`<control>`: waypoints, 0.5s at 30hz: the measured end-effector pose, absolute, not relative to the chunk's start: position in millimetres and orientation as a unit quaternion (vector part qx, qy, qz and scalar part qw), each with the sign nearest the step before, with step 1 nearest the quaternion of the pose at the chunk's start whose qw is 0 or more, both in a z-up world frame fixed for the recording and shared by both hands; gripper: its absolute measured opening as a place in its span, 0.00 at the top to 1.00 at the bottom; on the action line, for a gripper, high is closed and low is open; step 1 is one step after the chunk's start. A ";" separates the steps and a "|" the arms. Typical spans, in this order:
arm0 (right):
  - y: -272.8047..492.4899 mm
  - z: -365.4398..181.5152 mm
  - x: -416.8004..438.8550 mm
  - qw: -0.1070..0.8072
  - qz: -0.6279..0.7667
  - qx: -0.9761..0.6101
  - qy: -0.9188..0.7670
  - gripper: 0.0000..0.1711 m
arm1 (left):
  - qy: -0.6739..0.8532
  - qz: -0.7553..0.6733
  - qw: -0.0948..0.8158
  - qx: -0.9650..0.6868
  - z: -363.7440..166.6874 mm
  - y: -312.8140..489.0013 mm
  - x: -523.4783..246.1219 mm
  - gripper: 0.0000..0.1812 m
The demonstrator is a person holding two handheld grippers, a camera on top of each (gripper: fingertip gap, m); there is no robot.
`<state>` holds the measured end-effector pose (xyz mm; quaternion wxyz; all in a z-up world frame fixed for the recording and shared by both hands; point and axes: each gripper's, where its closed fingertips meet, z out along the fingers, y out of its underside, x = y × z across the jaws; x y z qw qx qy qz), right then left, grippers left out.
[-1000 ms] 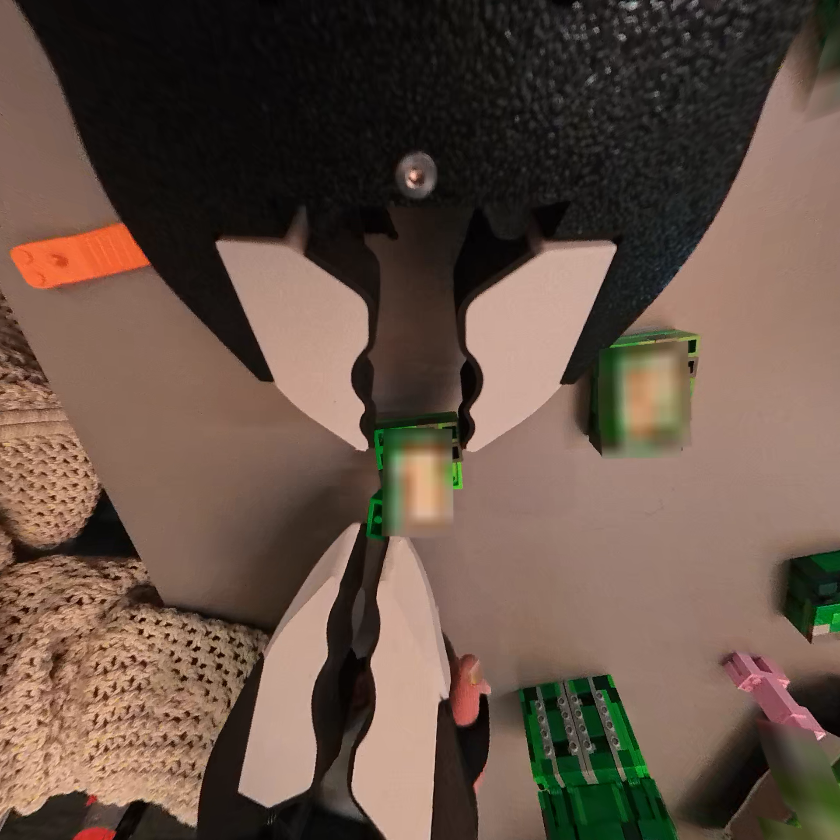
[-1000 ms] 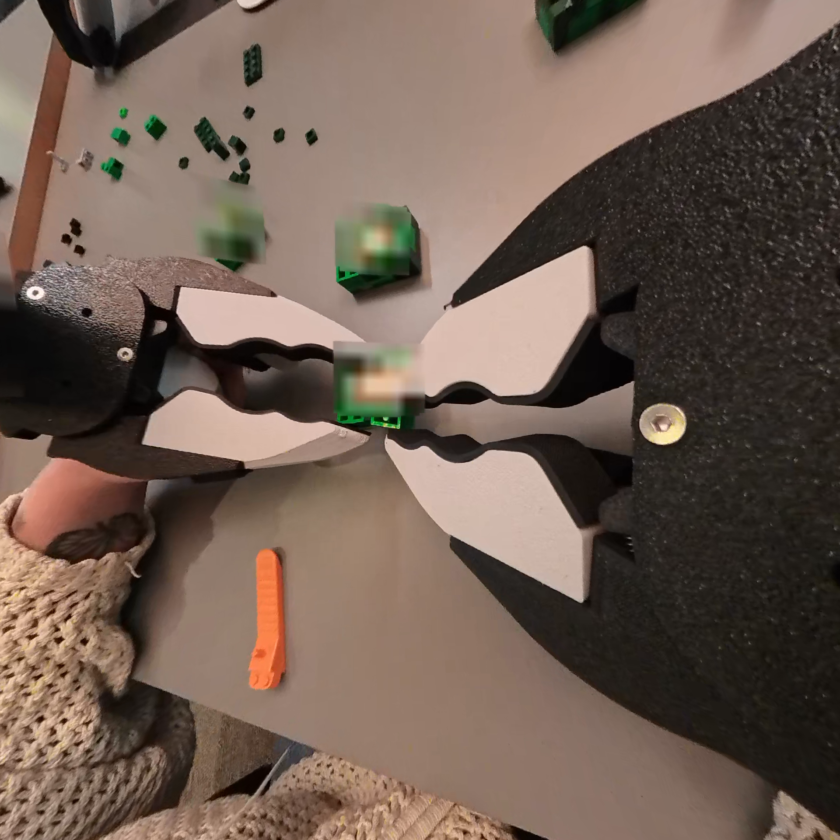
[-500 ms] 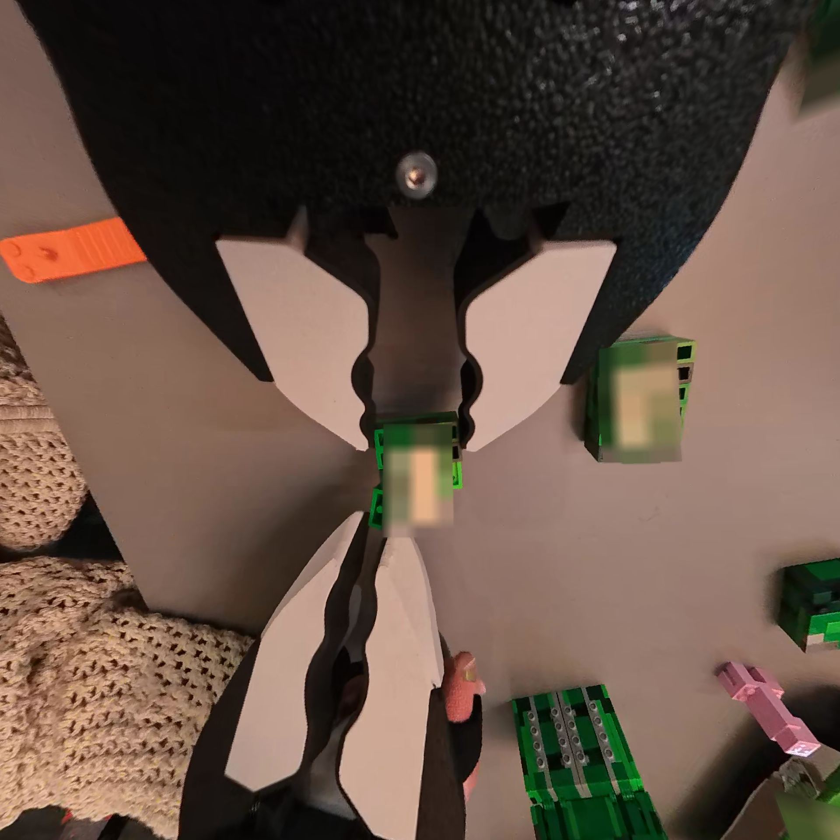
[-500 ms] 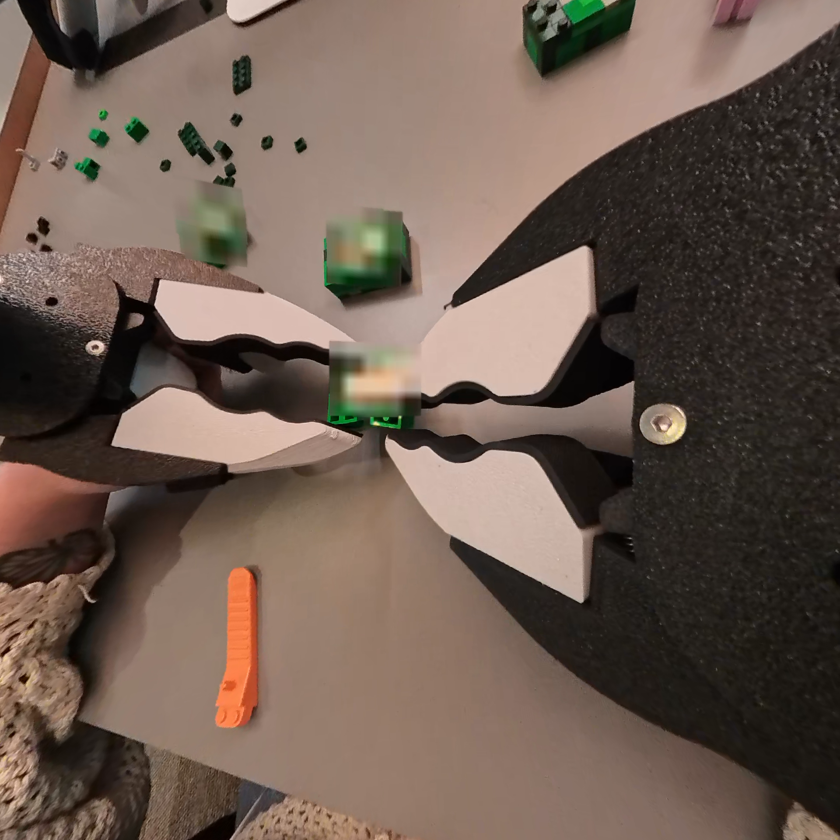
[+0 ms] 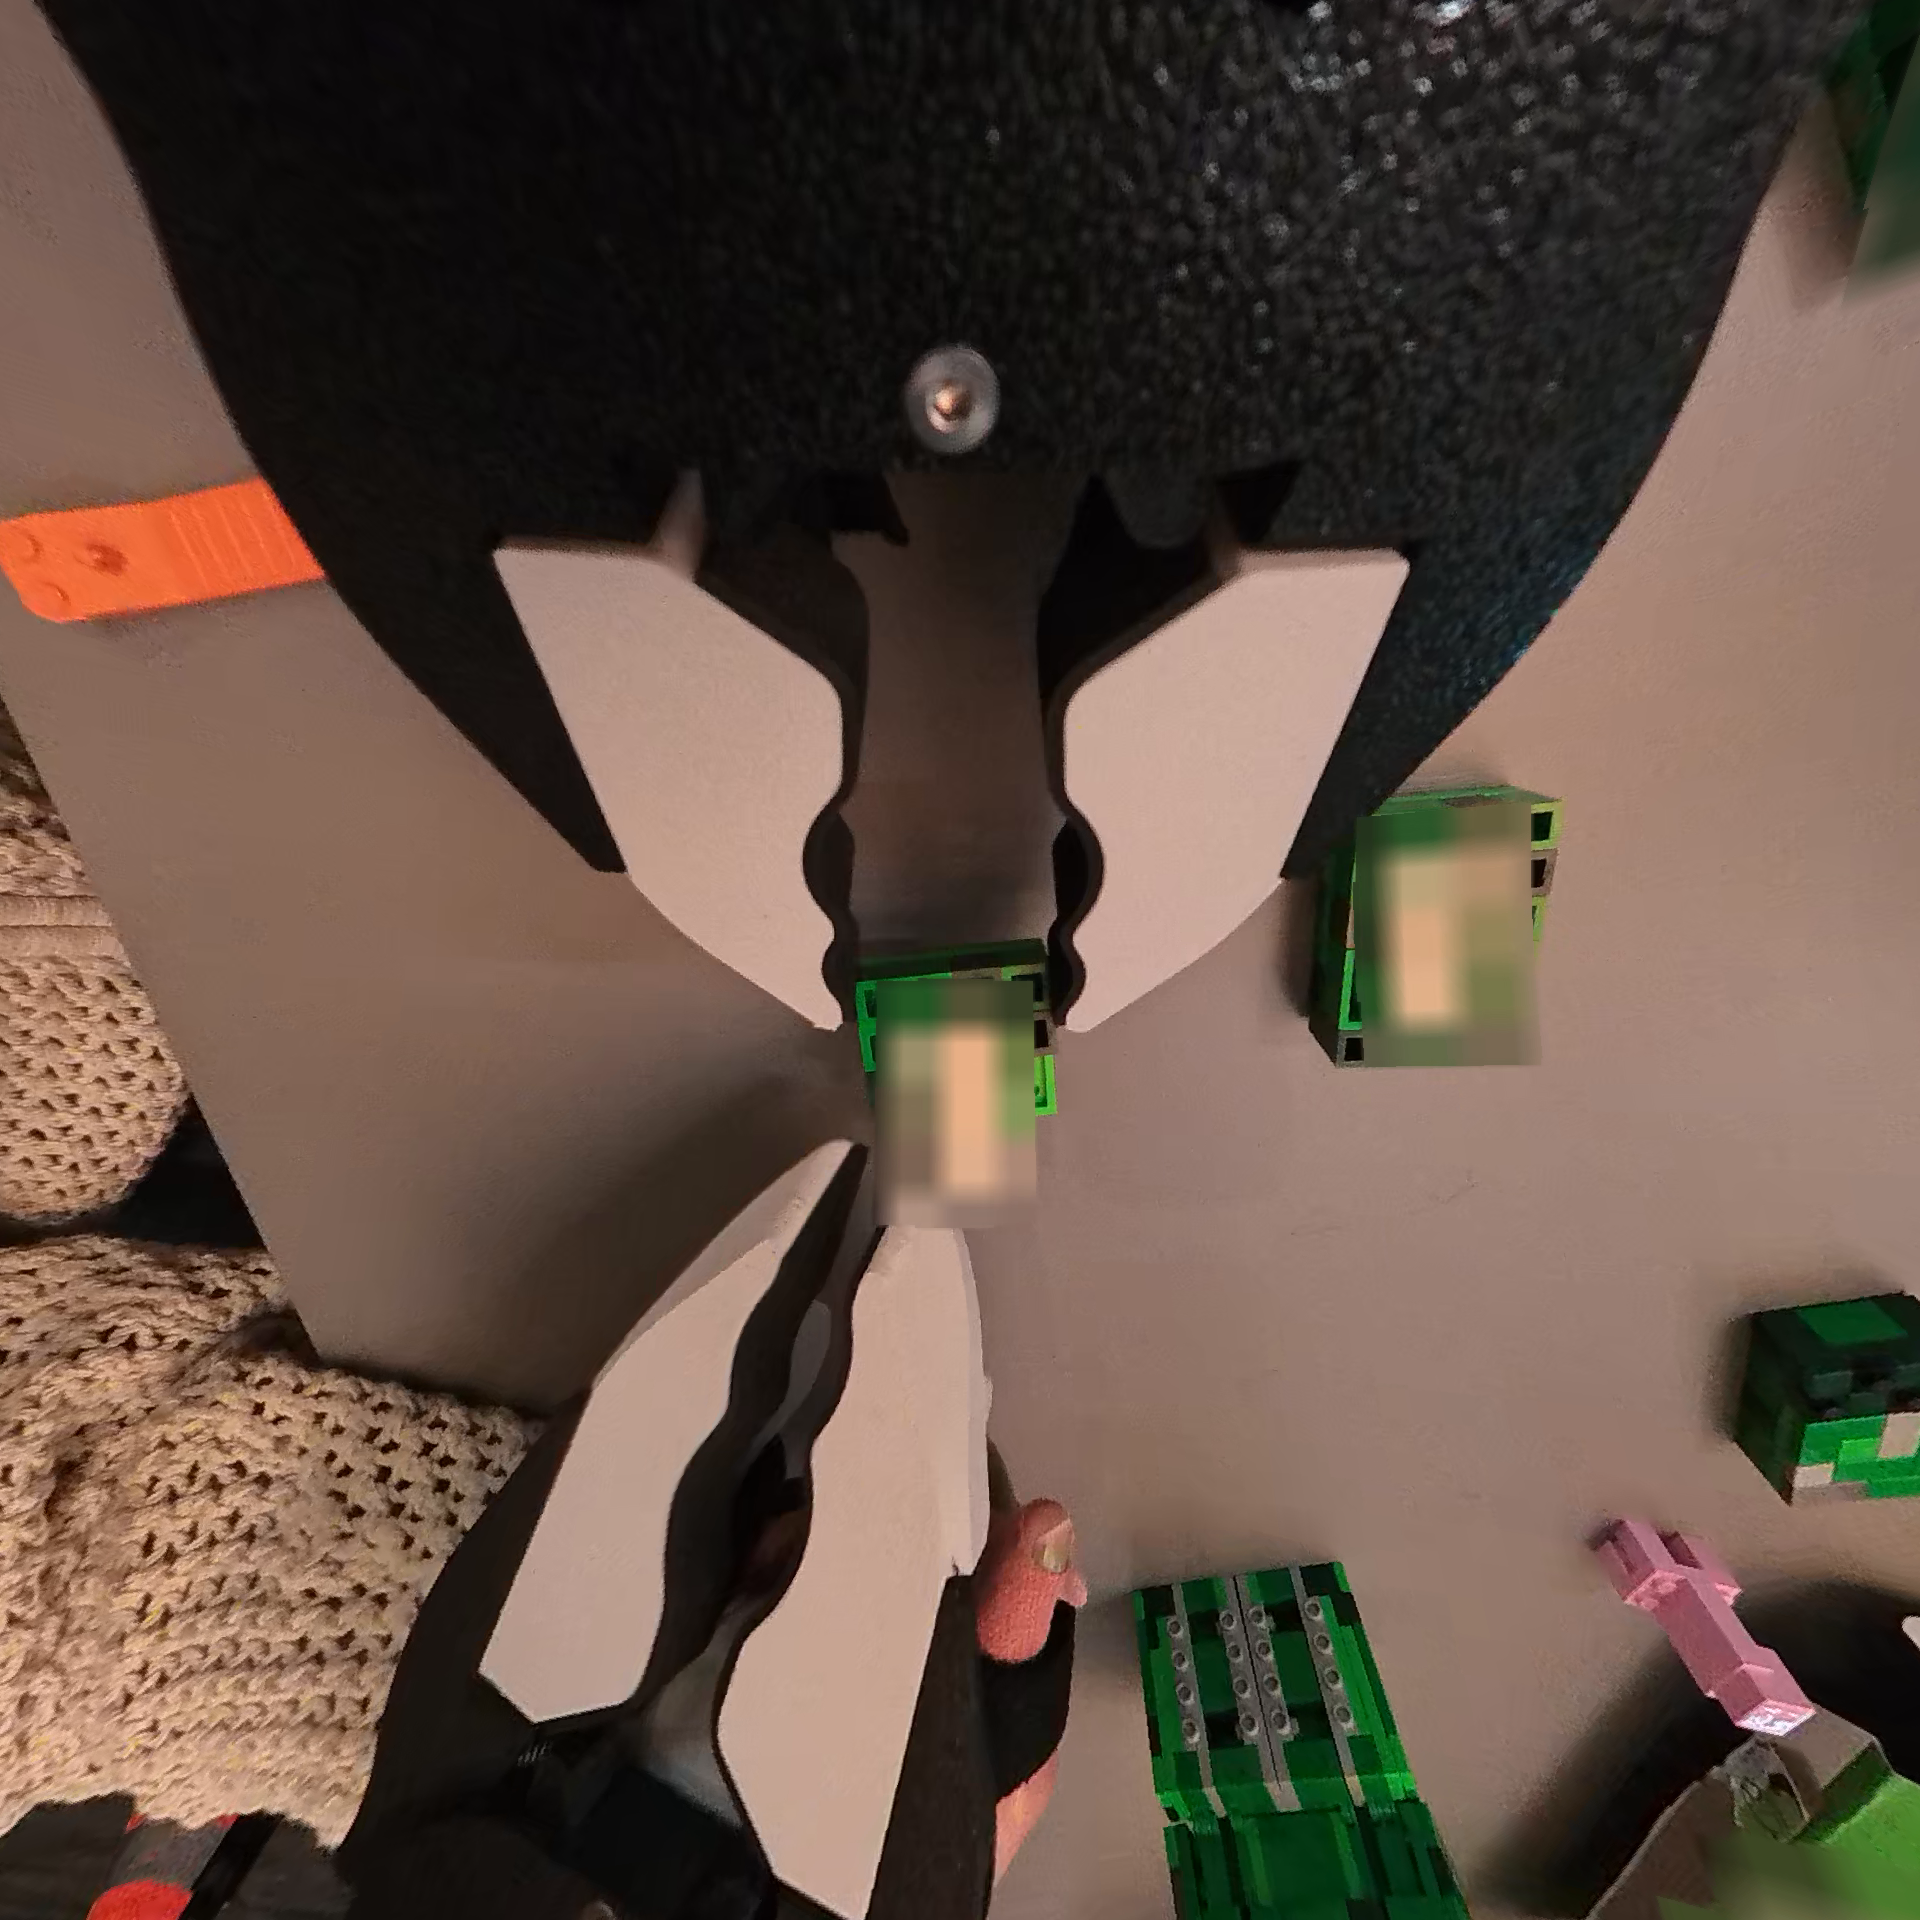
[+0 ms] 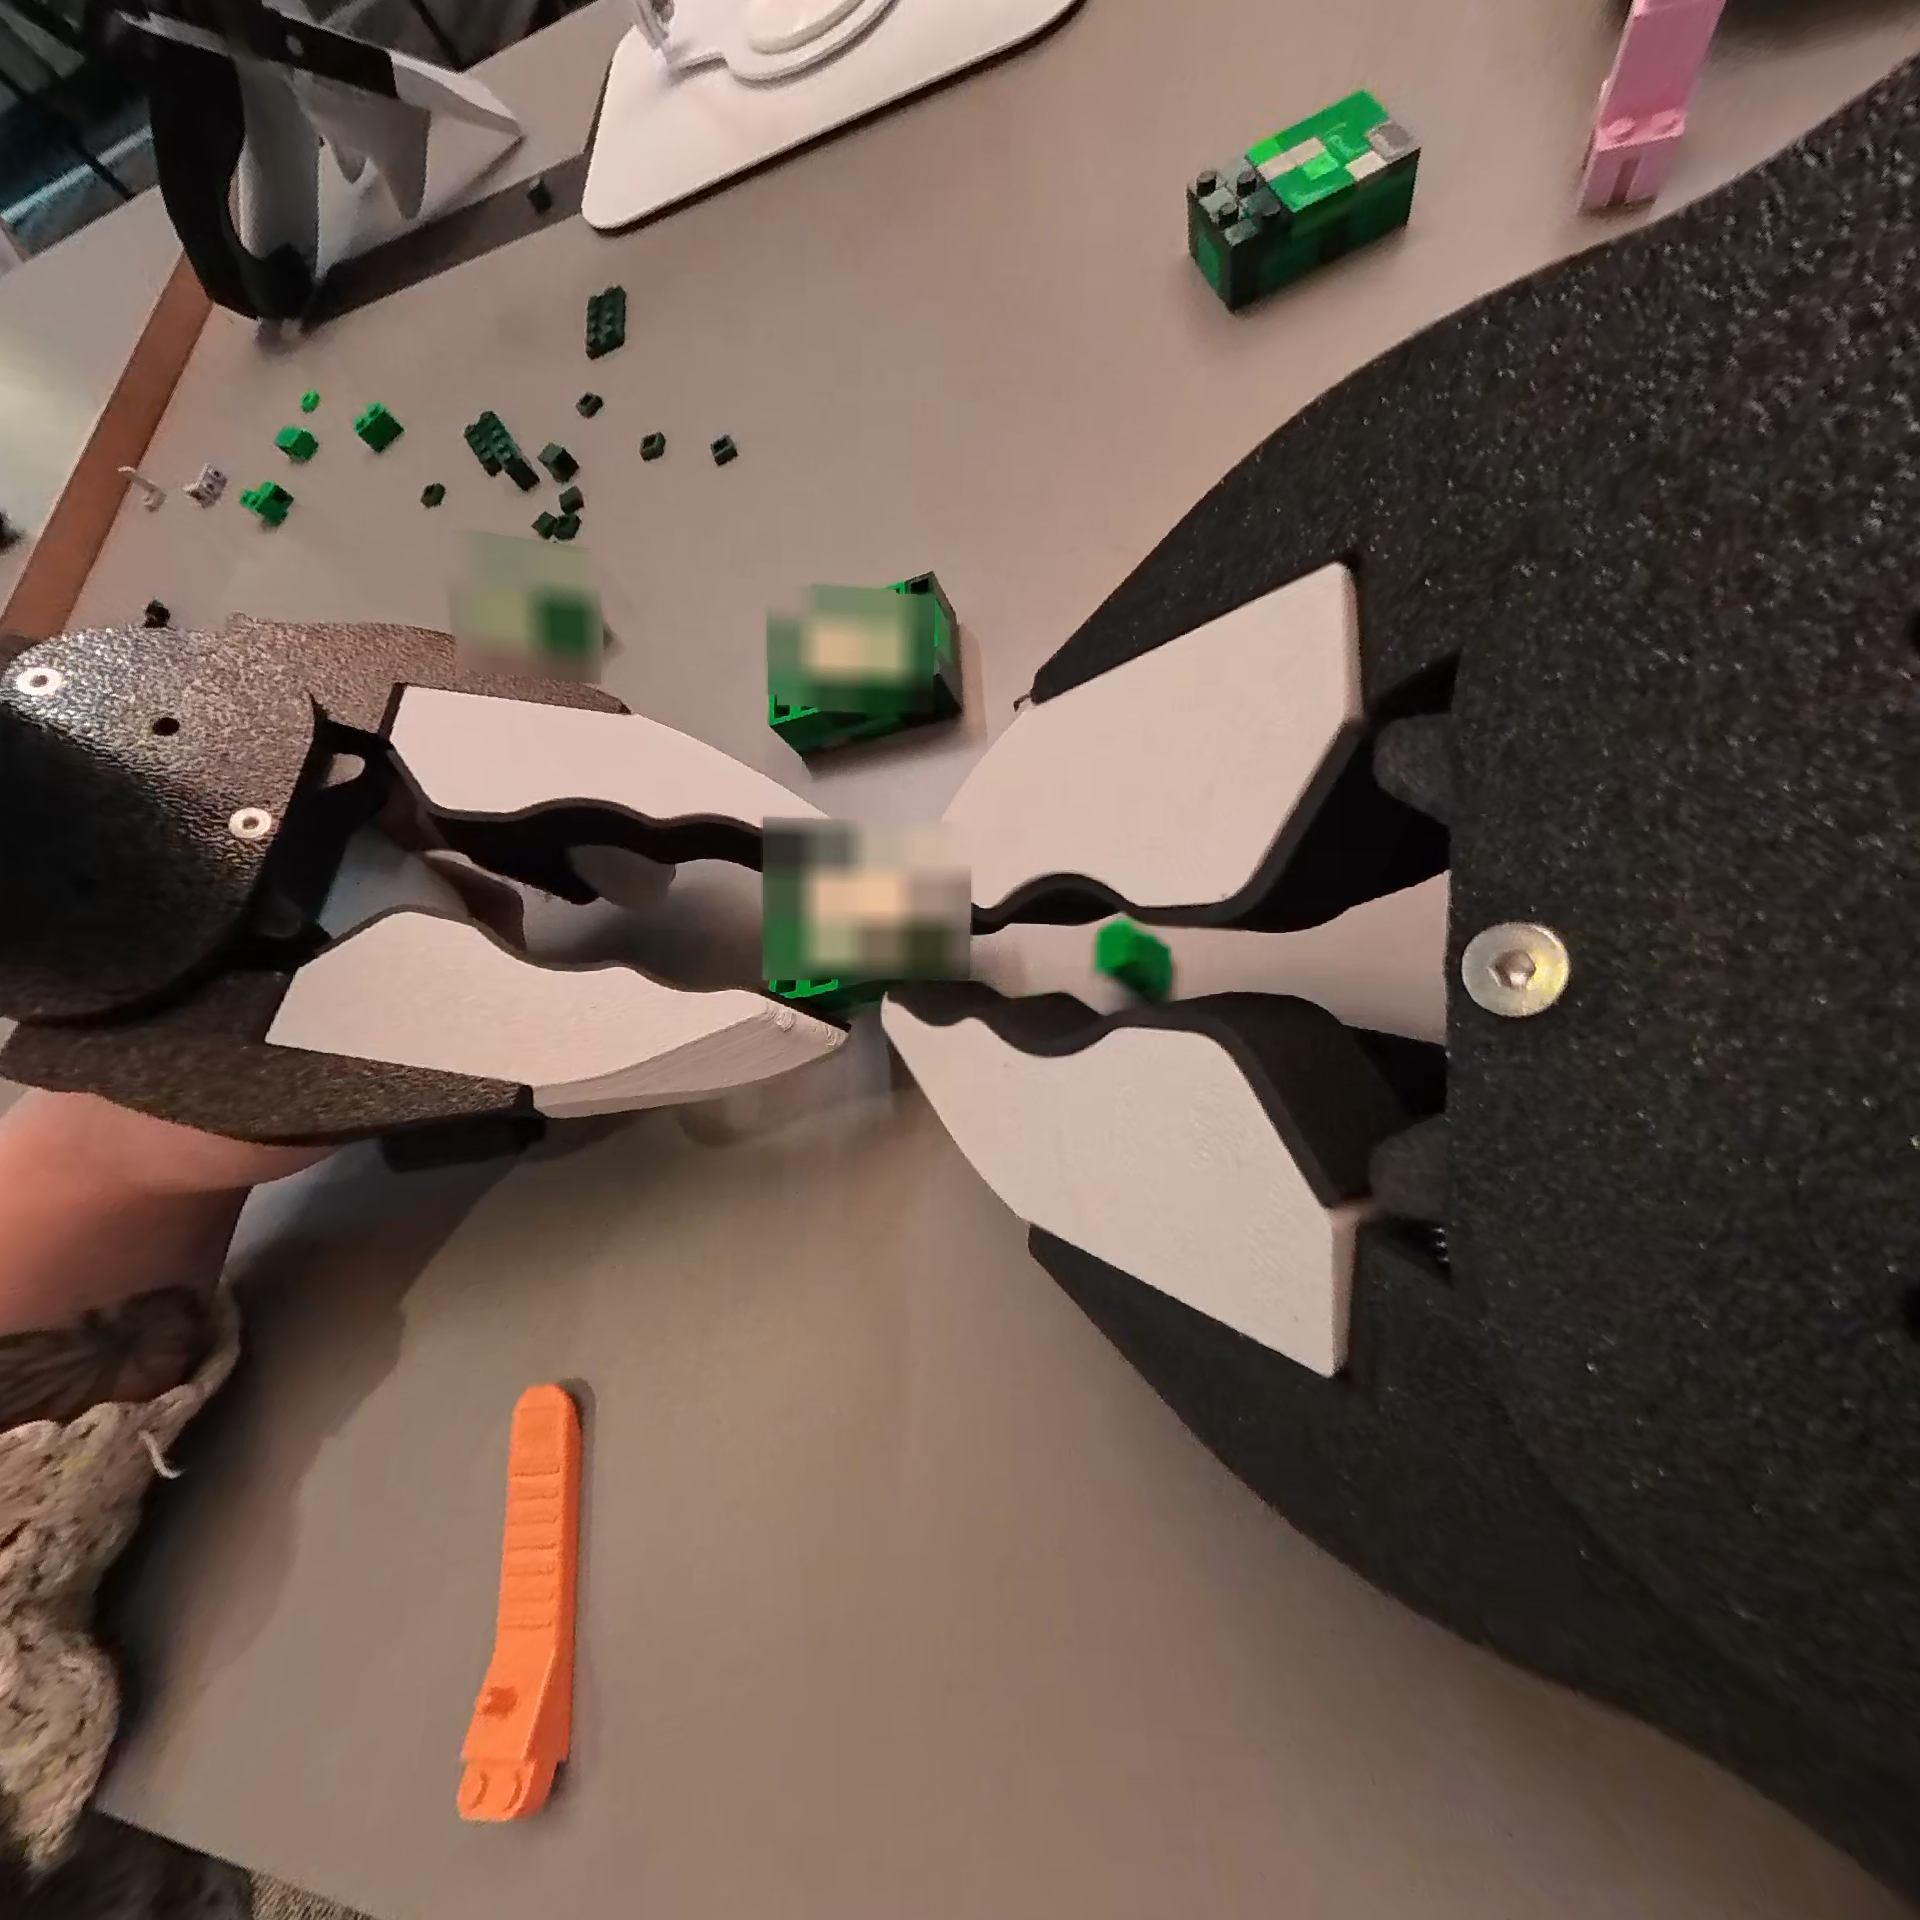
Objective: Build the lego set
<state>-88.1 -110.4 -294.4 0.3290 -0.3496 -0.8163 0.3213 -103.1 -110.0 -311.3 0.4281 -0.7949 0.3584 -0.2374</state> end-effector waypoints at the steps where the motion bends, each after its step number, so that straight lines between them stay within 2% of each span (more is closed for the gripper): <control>1: -109.4 -294.3 -88.3 0.331 0.320 -0.350 -0.816 0.95 | 0.356 -0.236 0.429 -0.796 -311.3 -109.3 -103.8 0.81; 9: -56.7 -294.8 -76.1 0.342 0.294 -0.441 -0.777 0.94 | 0.305 -0.199 0.448 -0.817 -311.1 -96.4 -125.9 0.81; 15: -35.3 -312.4 -53.9 0.268 0.304 -0.513 -0.757 0.90 | 0.316 -0.175 0.433 -0.826 -318.6 -96.6 -126.1 0.81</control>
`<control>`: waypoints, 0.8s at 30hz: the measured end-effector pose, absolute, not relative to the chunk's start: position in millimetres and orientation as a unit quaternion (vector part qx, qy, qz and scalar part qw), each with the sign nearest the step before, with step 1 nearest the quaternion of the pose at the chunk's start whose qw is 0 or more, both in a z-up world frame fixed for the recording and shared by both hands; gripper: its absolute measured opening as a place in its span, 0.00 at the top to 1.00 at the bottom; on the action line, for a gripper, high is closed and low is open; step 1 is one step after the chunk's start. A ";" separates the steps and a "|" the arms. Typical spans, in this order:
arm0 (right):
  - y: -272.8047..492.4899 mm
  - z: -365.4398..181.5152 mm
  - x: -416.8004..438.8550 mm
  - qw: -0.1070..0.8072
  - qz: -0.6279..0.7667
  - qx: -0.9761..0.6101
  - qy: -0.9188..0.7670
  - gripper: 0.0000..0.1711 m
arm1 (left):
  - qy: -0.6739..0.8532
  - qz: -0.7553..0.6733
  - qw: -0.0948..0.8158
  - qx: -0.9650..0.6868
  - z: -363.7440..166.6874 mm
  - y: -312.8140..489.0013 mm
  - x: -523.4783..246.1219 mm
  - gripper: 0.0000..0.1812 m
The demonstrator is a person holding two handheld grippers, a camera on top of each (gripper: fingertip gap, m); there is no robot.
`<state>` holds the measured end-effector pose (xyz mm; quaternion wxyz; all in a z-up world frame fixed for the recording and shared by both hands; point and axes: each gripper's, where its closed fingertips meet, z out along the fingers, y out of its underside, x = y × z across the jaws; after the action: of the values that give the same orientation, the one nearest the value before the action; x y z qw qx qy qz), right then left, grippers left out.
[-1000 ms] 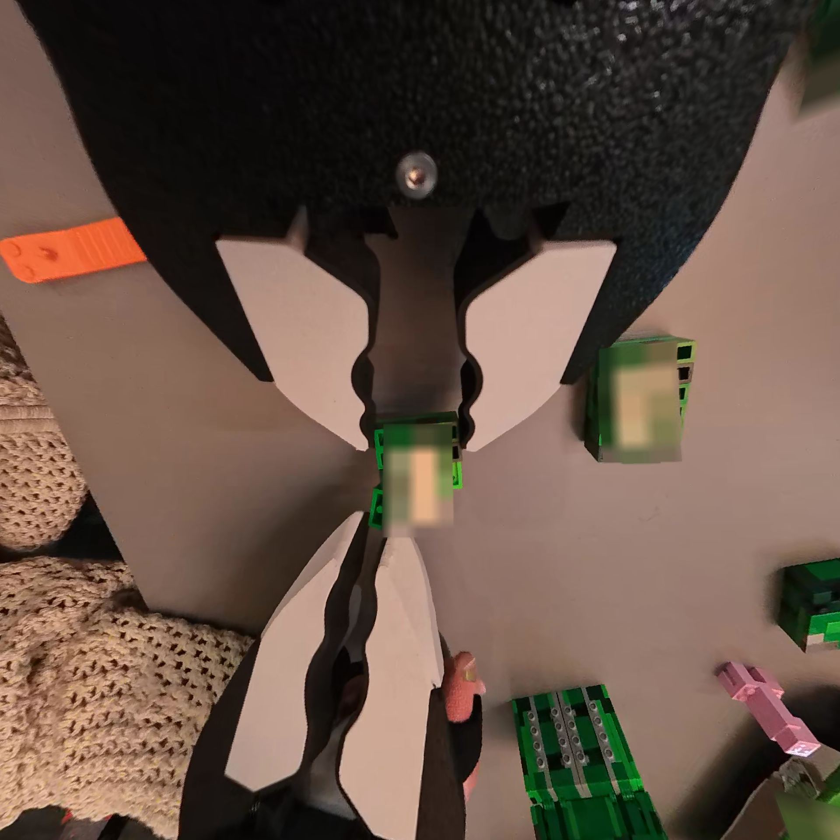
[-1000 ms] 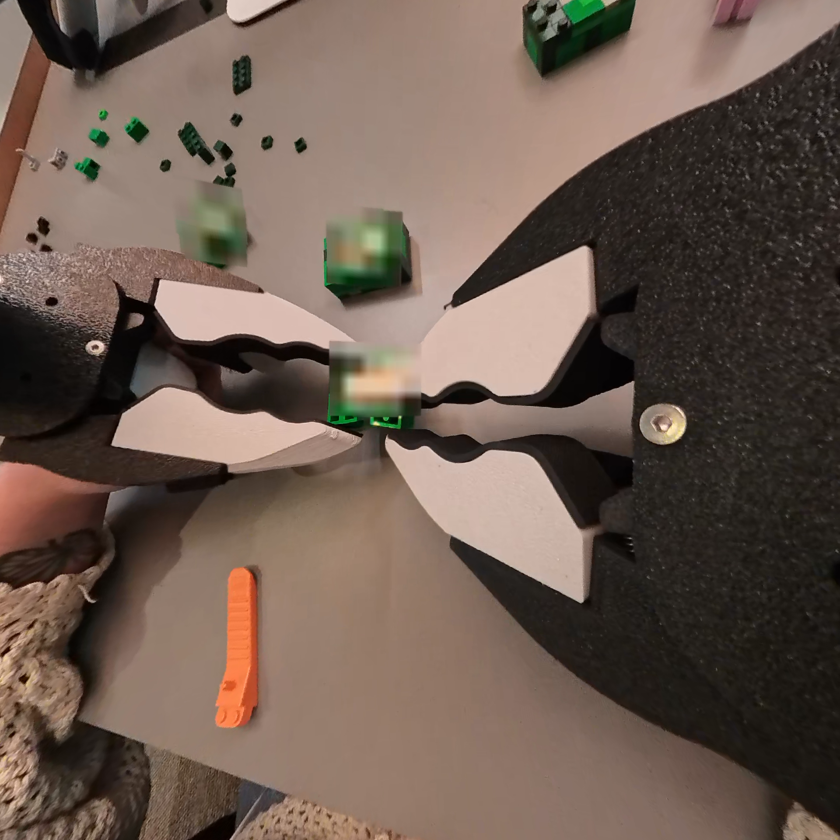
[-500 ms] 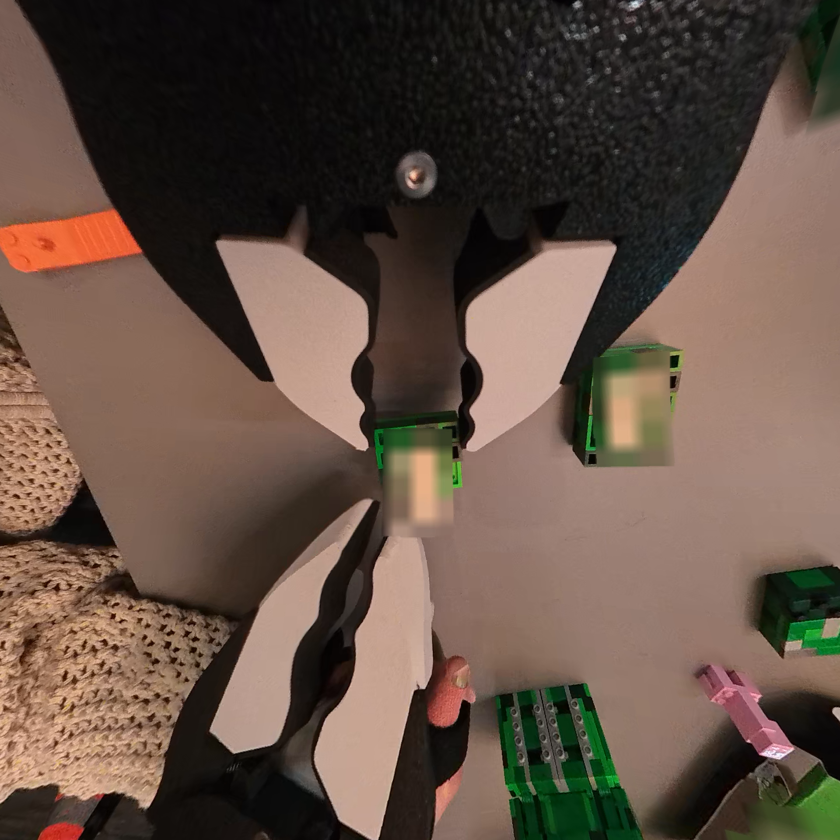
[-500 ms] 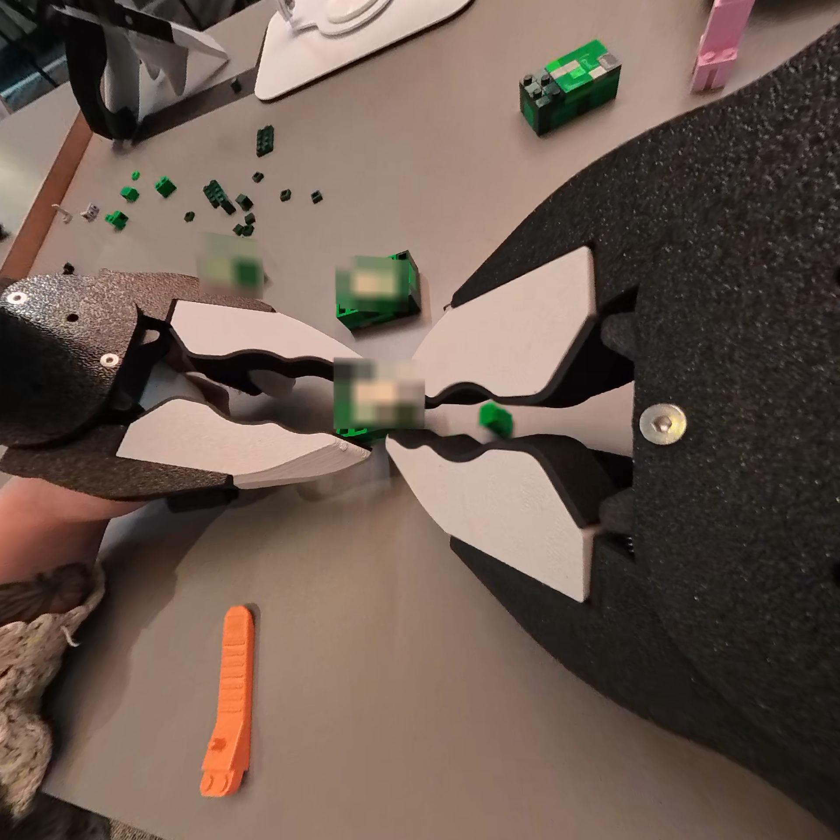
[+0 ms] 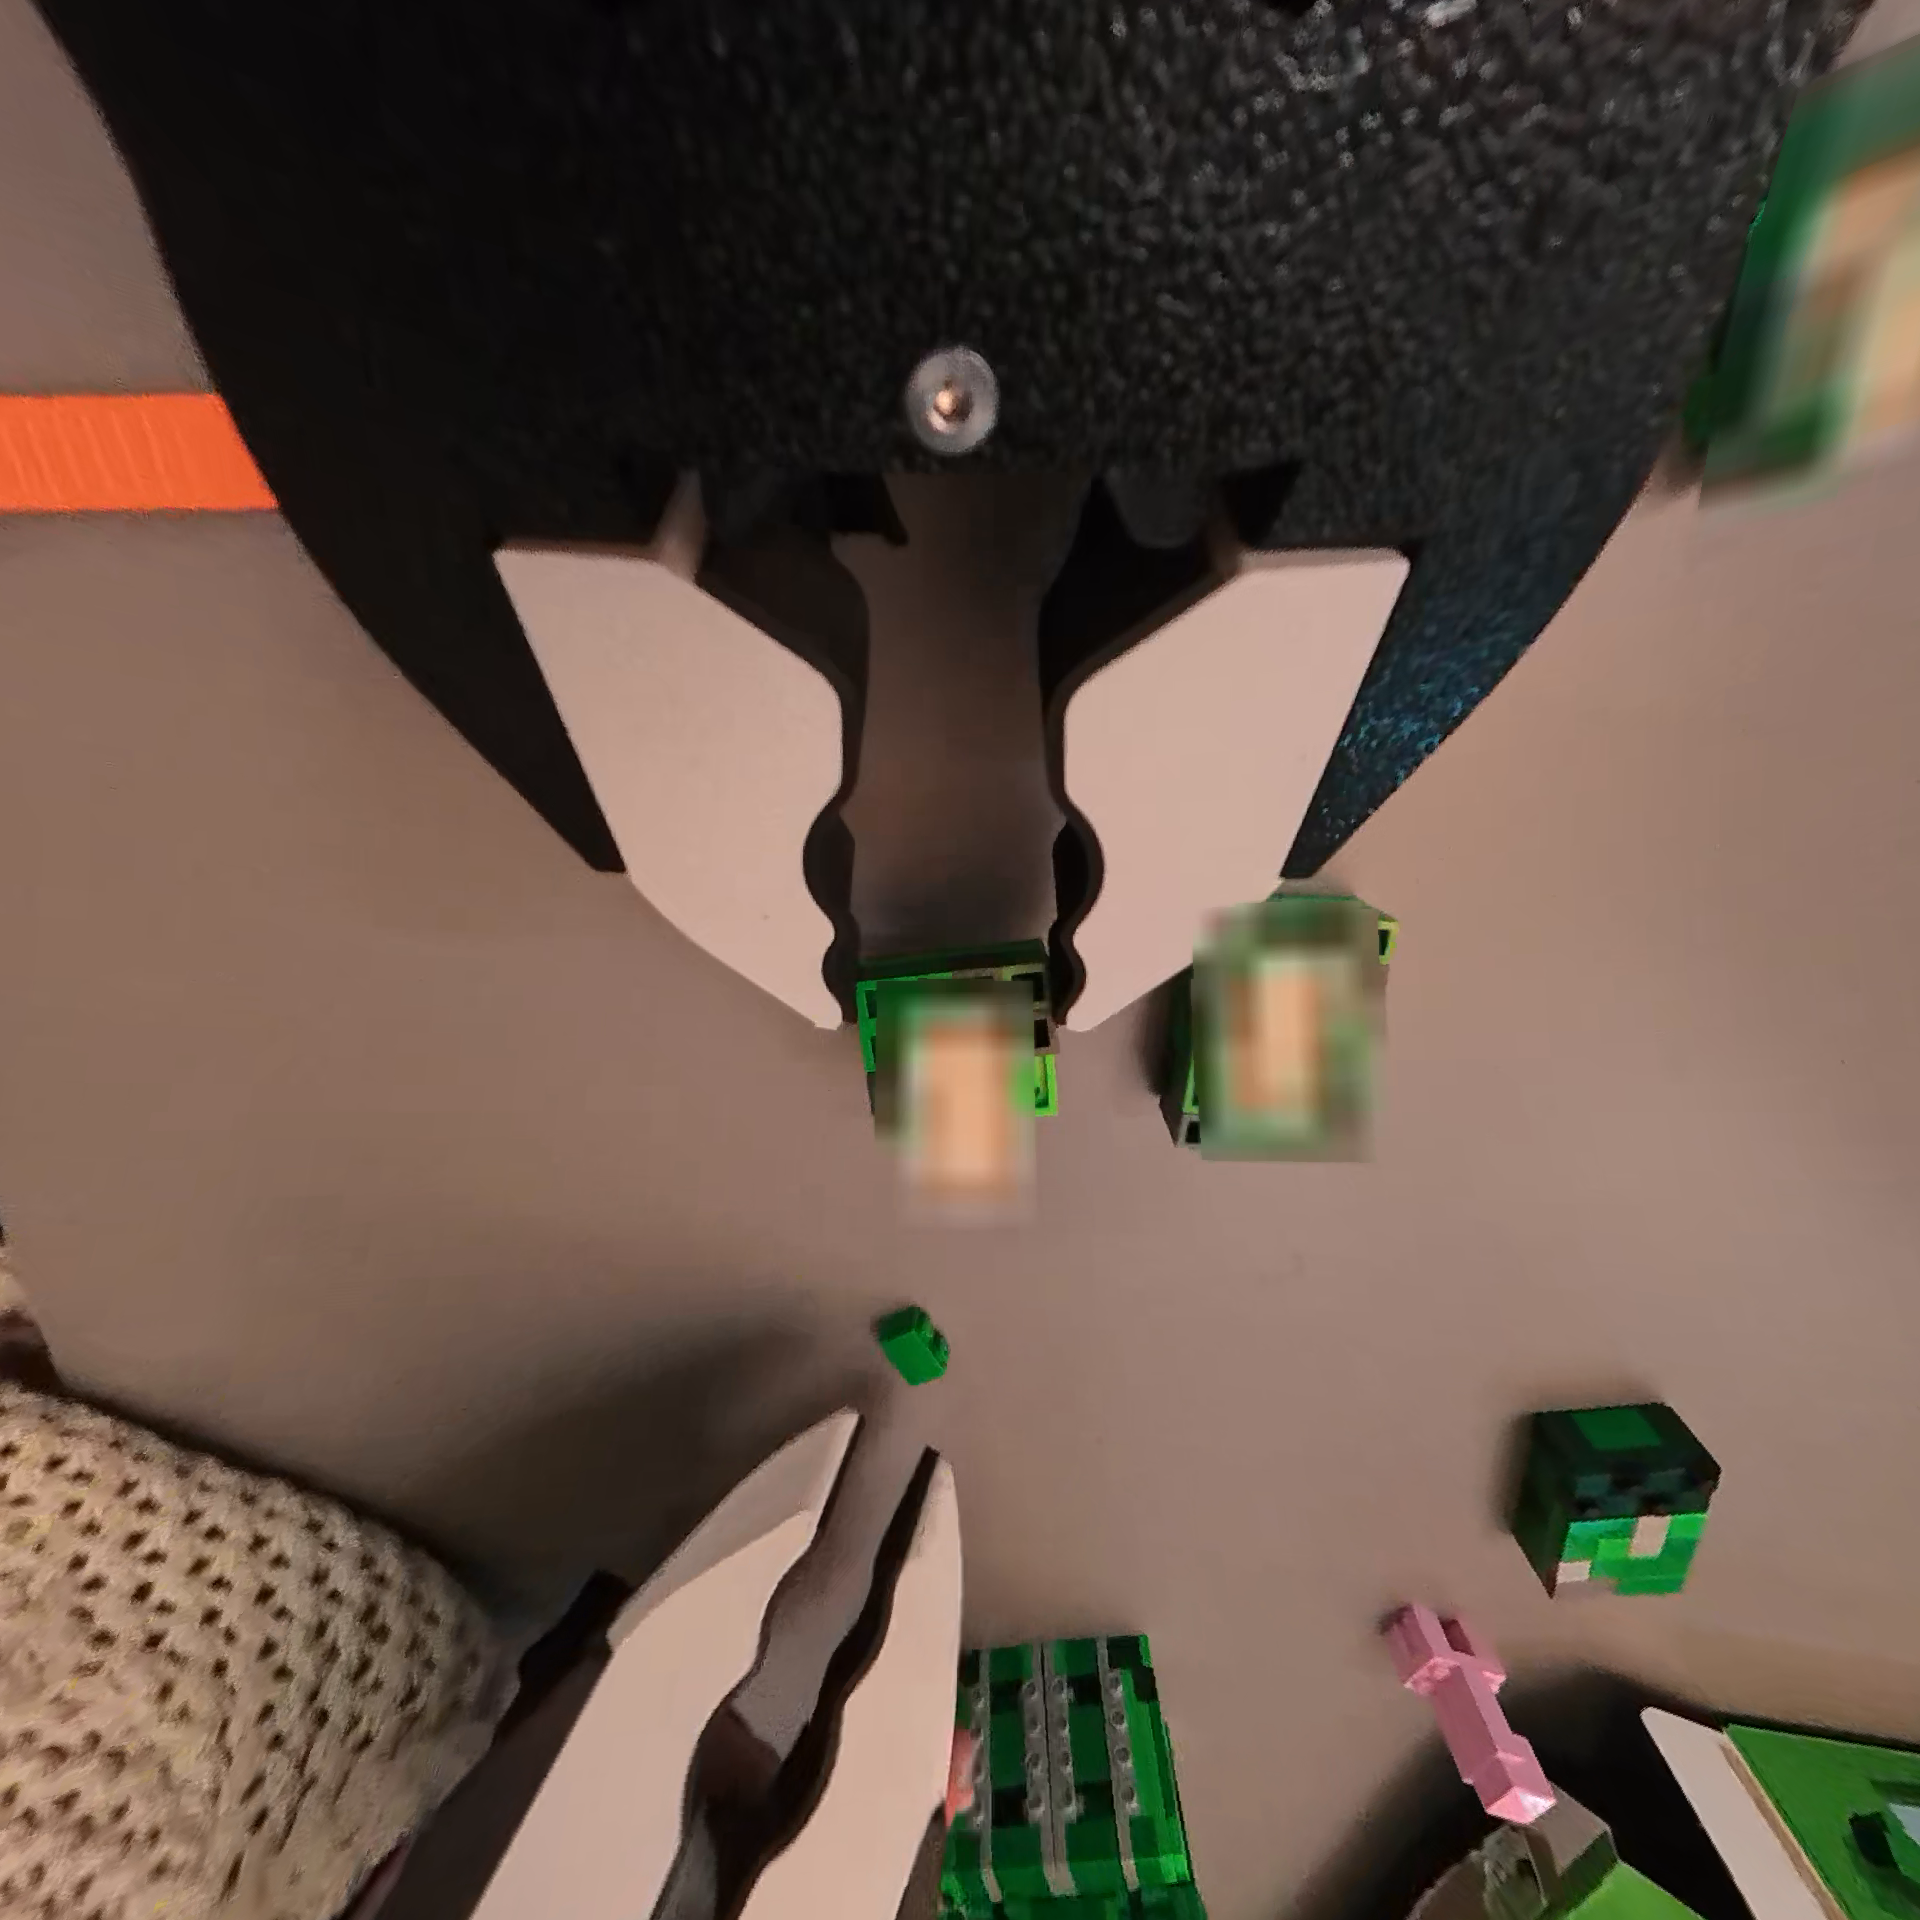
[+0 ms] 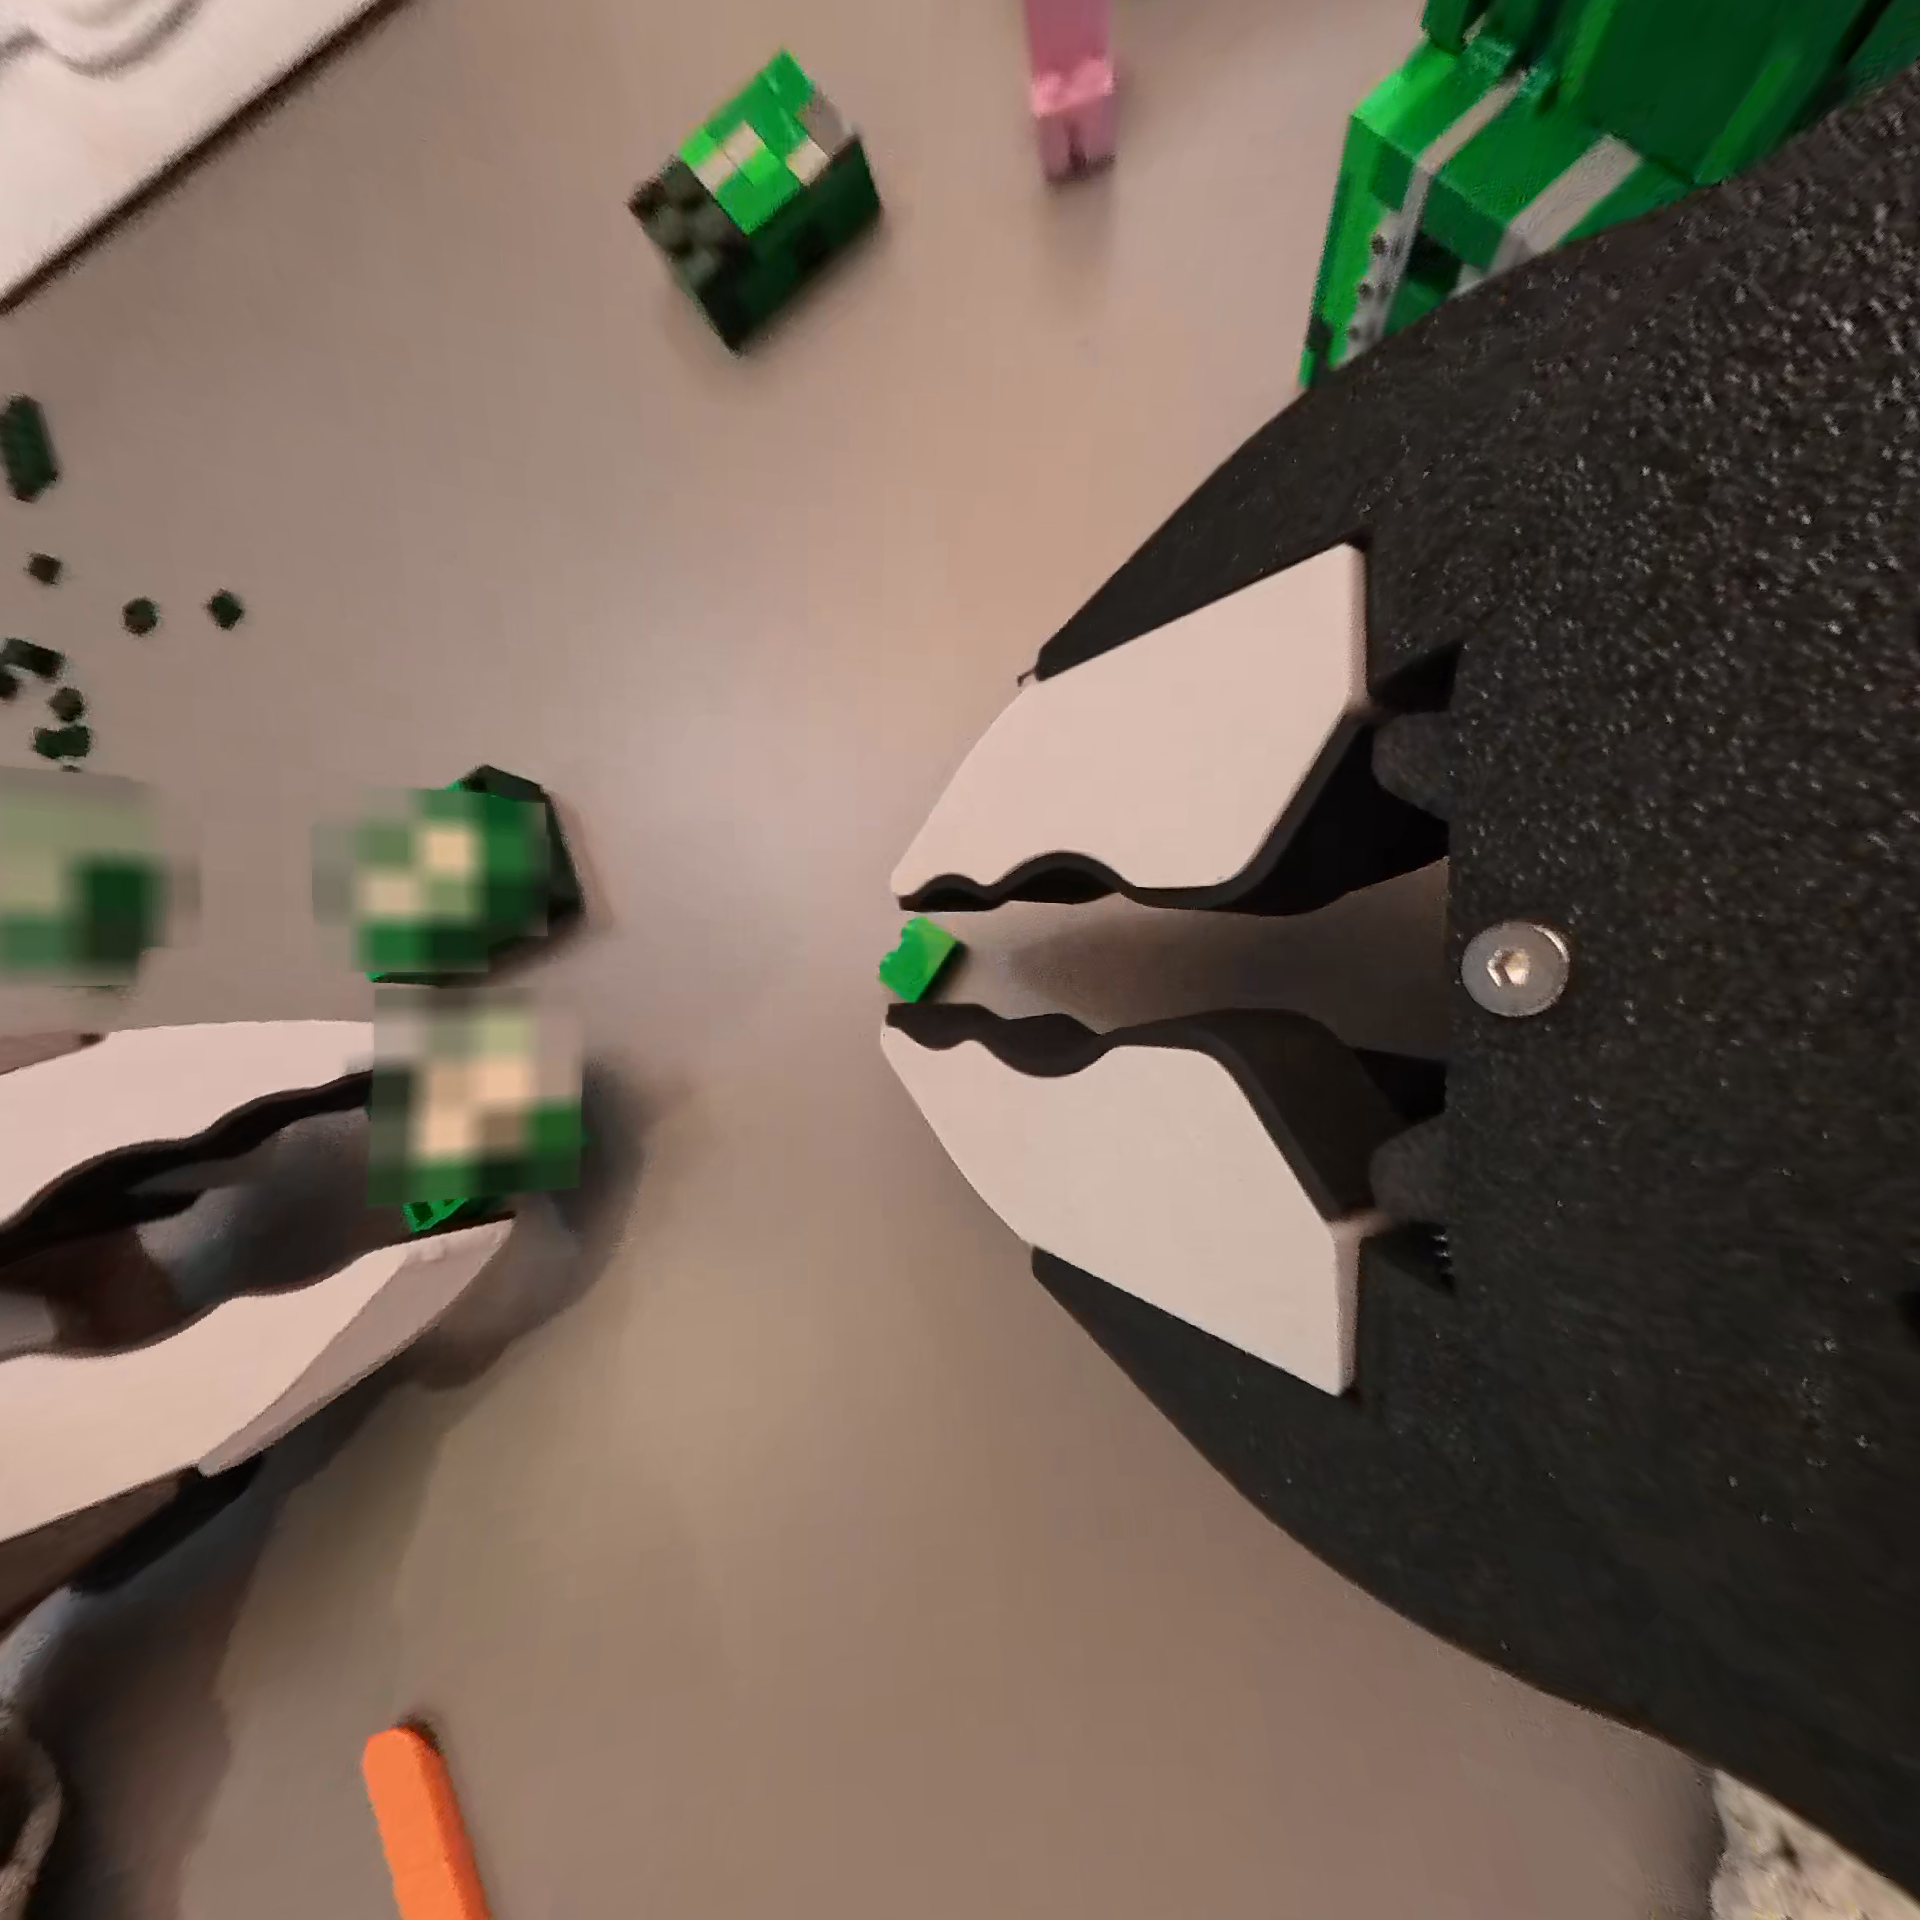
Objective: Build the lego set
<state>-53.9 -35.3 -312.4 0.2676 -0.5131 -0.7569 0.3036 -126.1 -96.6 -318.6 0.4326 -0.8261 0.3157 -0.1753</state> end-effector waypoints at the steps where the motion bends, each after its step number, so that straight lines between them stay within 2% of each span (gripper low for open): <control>1: -33.9 -314.1 -52.4 0.259 0.305 -0.522 -0.753 0.90 | 0.320 -0.172 0.430 -0.827 -319.9 -97.0 -125.4 0.81; 10: -33.6 -329.9 -51.8 0.213 0.295 -0.558 -0.746 0.83 | 0.318 -0.171 0.423 -0.831 -322.0 -97.2 -126.7 0.81; 17: -37.9 -334.6 -56.6 0.205 0.293 -0.559 -0.748 0.85 | 0.326 -0.153 0.405 -0.840 -329.4 -97.9 -128.2 0.81; 19: -37.8 -335.2 -59.0 0.211 0.286 -0.558 -0.750 0.89 | 0.327 -0.152 0.403 -0.841 -330.2 -98.2 -128.5 0.81; 23: -41.0 -327.8 -67.2 0.259 0.279 -0.518 -0.766 0.89 | 0.311 -0.172 0.404 -0.843 -327.6 -98.6 -129.9 0.81; 24: -43.9 -323.9 -70.5 0.276 0.281 -0.502 -0.770 0.89 | 0.301 -0.176 0.404 -0.846 -327.3 -97.4 -131.8 0.76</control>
<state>-70.5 -43.9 -323.9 0.2755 -0.5018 -0.7703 0.2812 -131.8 -97.4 -327.3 0.4039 -0.8458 0.3007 -0.1761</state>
